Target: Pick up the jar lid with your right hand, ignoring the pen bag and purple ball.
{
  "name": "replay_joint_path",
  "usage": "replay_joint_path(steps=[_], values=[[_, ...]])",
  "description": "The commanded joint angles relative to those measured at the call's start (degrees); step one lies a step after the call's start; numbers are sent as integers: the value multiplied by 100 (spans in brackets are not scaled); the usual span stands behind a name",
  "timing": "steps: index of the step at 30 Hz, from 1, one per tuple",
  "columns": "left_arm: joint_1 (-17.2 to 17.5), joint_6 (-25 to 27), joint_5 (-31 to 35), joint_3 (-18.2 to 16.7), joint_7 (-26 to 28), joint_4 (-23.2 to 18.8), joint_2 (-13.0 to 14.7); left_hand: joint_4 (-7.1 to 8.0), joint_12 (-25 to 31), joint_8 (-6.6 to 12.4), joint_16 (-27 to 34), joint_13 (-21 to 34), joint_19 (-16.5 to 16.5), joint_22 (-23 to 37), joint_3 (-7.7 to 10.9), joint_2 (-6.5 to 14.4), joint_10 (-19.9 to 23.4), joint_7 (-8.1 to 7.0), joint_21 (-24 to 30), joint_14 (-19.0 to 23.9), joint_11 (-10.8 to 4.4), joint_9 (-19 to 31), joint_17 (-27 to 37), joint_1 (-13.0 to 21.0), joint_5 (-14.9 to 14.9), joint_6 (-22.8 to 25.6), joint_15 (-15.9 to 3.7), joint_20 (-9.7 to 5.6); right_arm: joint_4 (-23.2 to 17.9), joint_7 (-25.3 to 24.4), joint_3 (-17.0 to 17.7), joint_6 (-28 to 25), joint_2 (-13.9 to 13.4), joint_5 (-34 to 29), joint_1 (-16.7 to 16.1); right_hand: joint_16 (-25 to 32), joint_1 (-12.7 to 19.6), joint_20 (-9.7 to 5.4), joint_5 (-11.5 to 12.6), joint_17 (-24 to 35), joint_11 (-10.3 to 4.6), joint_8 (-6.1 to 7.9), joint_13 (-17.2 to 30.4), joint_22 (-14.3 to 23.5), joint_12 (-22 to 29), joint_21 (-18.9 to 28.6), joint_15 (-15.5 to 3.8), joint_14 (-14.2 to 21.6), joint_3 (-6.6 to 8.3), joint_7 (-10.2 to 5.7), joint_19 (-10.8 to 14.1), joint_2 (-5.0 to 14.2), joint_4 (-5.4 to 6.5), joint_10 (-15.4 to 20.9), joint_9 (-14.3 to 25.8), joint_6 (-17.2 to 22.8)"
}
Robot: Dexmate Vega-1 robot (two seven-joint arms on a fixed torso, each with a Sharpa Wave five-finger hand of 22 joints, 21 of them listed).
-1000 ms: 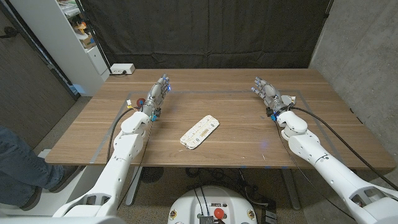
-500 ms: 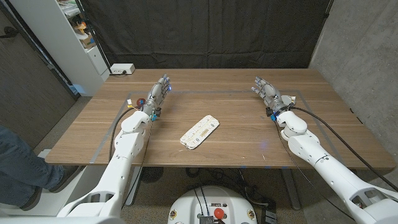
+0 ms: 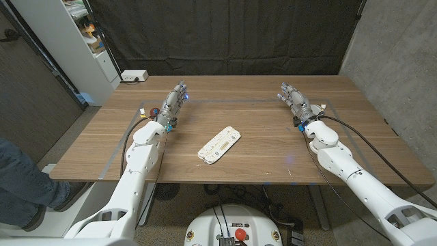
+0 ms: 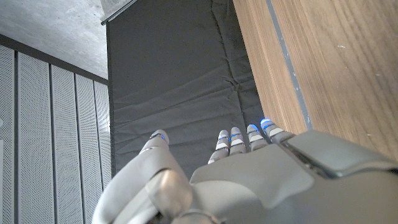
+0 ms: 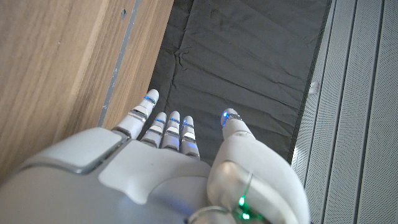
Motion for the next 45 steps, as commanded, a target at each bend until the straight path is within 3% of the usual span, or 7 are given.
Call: replay_joint_path(steps=[1, 19, 22, 30, 45], values=[[-22, 15, 48, -23, -24, -8, -33, -38, 60, 36, 16, 7, 1, 27, 11, 27, -19, 16, -29, -35, -28, 21, 16, 45, 4, 16, -1, 48, 32, -15, 39, 76, -28, -46, 11, 35, 30, 14, 32, -1, -29, 35, 5, 25, 12, 12, 0, 32, -8, -22, 35, 4, -29, 29, -8, 62], [20, 36, 58, -12, -22, -107, -44, -58, 62, 44, 16, -4, -2, 29, 8, 39, -18, 8, -54, -32, -36, 21, 16, 51, 0, 45, -10, 63, -104, -54, 141, 134, -116, -44, -81, 36, 43, 18, 32, -25, -40, 39, 2, 25, 16, 11, 1, 29, -17, -37, 34, 19, -38, 41, -13, 77], [47, 26, 47, -21, -10, -141, -57, -67, 64, 46, 16, -8, 14, 29, 8, 46, -15, 13, -58, -29, -26, 21, 15, 56, -1, 58, -4, -38, -133, -22, 160, 160, -127, -20, -95, 35, 45, 20, 33, -28, -51, 38, 1, 25, 15, 11, -2, 26, -18, -35, 34, 23, -39, 39, -13, 76], [93, 59, 50, -12, -9, -218, -55, -77, 68, 48, 18, -12, 26, 28, 8, 52, -5, 21, -63, -21, -18, 21, 14, 61, -2, 69, -11, -60, -210, -30, 184, 138, -198, -47, -126, 38, 46, 20, 33, -35, -48, 39, 0, 25, 13, 11, -3, 28, -23, -34, 34, 27, -40, 36, -15, 79], [177, 62, 47, -4, -12, -317, -63, -95, 67, 43, 13, -18, 5, 28, 5, 62, -7, 16, -90, -29, -24, 21, 15, 67, -6, 69, -12, -10, -329, -54, 243, 132, -353, -130, -204, 40, 54, 25, 34, -51, -50, 40, -2, 25, 15, 10, 4, 27, -31, -38, 34, 37, -45, 42, -17, 85]])
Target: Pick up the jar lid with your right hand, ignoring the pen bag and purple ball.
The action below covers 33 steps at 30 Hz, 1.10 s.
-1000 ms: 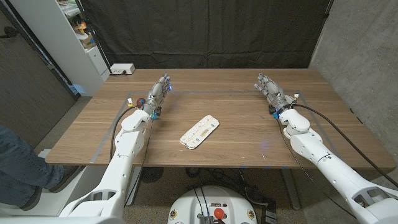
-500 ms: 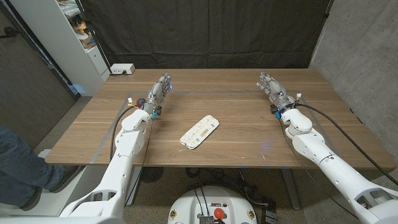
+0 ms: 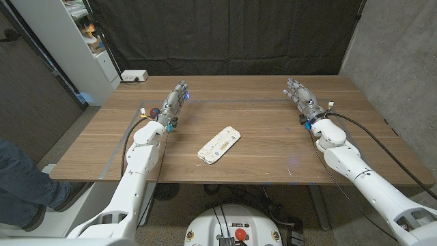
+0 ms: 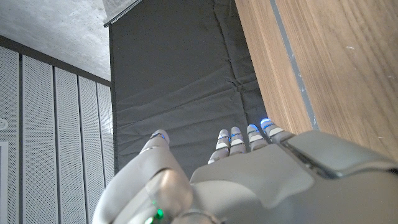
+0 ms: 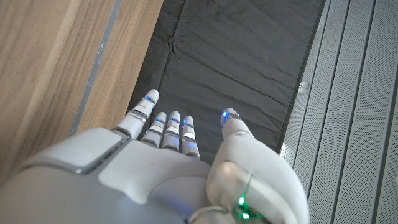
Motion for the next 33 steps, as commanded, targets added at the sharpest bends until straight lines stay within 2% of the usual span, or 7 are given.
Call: replay_joint_path(steps=[1, 33], values=[[77, 13, -8, 12, 1, -107, -9, -39, 27, 20, 13, 8, -27, 28, 15, 22, -9, -16, -8, -31, -24, 22, 16, 27, -6, 40, -10, 3, -98, -14, 53, 15, -122, -98, -59, 40, 55, 24, 34, 1, -20, 40, -3, 26, 15, 11, 5, 28, -6, -6, 35, 37, -20, 11, 10, 55], [240, 100, -11, 48, 31, -397, -27, -74, 27, 16, 12, 0, -21, 31, 8, 44, -11, -27, -37, -32, -32, 22, 16, 36, -12, 50, -14, 45, -422, 4, 237, -42, -507, -206, -262, 54, 70, 18, 35, -30, -16, 45, -7, 25, 20, 17, -4, 52, -25, -21, 55, 50, -30, 31, 5, 78]])
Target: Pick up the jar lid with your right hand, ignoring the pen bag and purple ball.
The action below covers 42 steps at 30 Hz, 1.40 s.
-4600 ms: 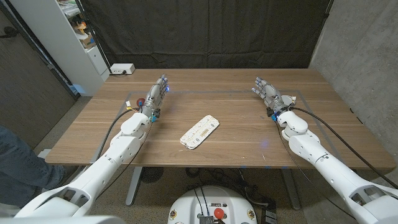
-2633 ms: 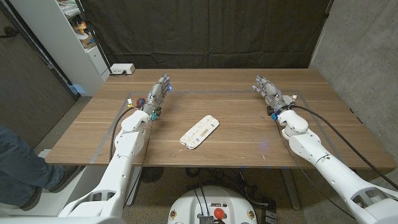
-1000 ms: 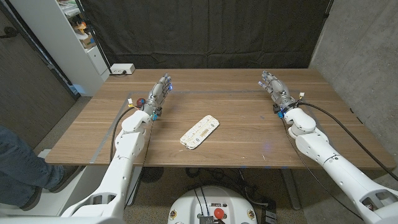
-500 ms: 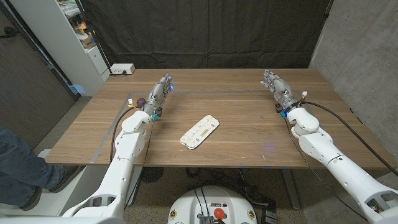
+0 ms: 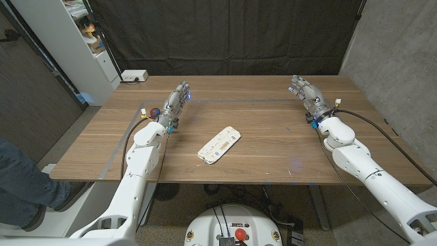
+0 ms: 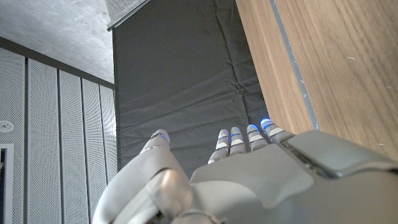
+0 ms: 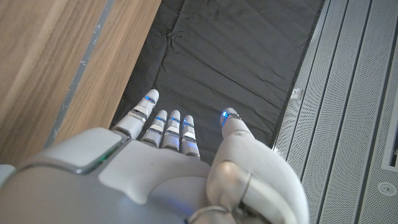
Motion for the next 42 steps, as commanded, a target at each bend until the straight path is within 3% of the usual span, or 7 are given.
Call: replay_joint_path(steps=[1, 22, 42], values=[[54, 17, -9, 6, 25, -85, -27, -29, 28, 17, 13, -2, -21, 31, 9, 39, -9, -2, -37, -30, -33, 22, 16, 31, -13, 20, -21, 43, -115, 31, 70, -29, -160, -47, -92, 31, 47, 19, 35, -5, -19, 45, -7, 25, 20, 17, -4, 52, -2, 13, 56, 28, -5, 31, 4, 46], [130, 66, 46, 75, 120, -231, -52, -50, 27, 17, 12, -5, -15, 33, 10, 62, -12, 9, -50, -30, -37, 23, 16, 38, -15, 33, -10, 50, 17, 139, 93, 99, -311, -223, -74, 42, 58, 13, 35, -24, -36, 53, -9, 25, 28, 20, -7, 70, -16, -9, 73, 38, -10, 59, 2, 80], [164, 78, 61, 136, 149, -284, -46, -71, 28, 15, 12, -6, -14, 35, 10, 85, -12, 9, -61, -30, -37, 24, 16, 44, -19, 36, -7, 56, 18, -113, 152, 231, -446, -633, -102, 49, 83, 20, 37, -41, -62, 57, -9, 24, 32, 20, -20, 89, -19, -30, 82, 47, -24, 79, 0, 104]])
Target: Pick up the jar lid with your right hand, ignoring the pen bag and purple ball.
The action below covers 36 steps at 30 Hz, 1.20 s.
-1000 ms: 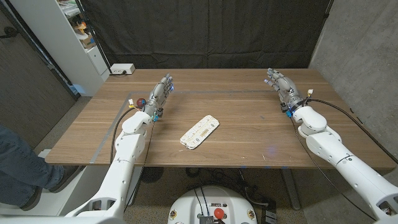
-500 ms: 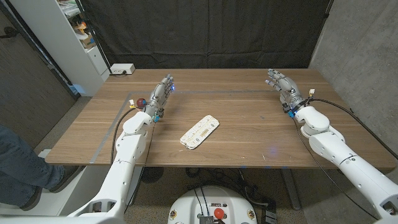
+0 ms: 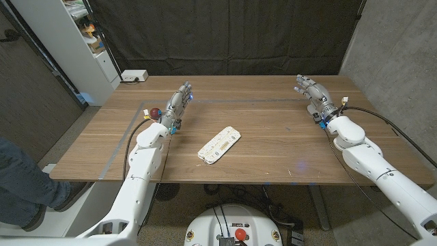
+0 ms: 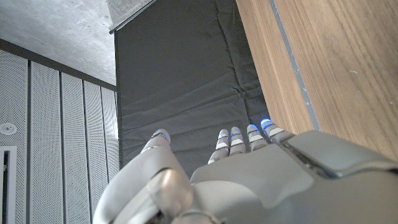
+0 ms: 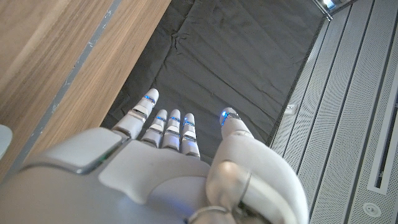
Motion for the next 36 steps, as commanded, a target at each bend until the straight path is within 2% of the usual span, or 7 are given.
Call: replay_joint_path(steps=[1, 21, 36], values=[[24, 23, 17, 39, 4, -64, 26, -25, 28, 15, 12, -7, -4, 6, 8, 56, -12, 7, -14, -31, -39, 24, 17, 14, -19, 38, -11, 24, -30, -179, 41, 67, -87, -266, -35, 49, 55, -15, 37, 12, -11, 18, 18, 24, 31, 20, -12, 78, -15, -22, 51, 18, -21, 26, -1, 56], [-32, 97, 1, 37, -114, -89, 124, -49, 39, 14, 21, -9, 10, 7, 0, 71, 17, 4, -20, -3, -37, 23, 17, 12, -24, 45, -18, 36, -287, -635, 111, -98, -293, -849, -148, 53, 84, -17, 38, -4, -17, 22, 18, 24, 37, 22, -46, 95, -15, -38, 66, 23, -38, 51, -2, 82], [-54, 83, -21, 20, -264, -64, 181, -70, 64, 30, 41, -9, 36, 8, -7, 79, 93, 20, -19, 76, -27, 21, 16, 10, -26, 113, -7, 110, -526, -900, 207, -228, -425, -1189, -298, 55, 103, -20, 40, -13, -21, 18, 18, 23, 35, 21, -41, 100, -13, -57, 74, 35, -43, 55, -2, 82]])
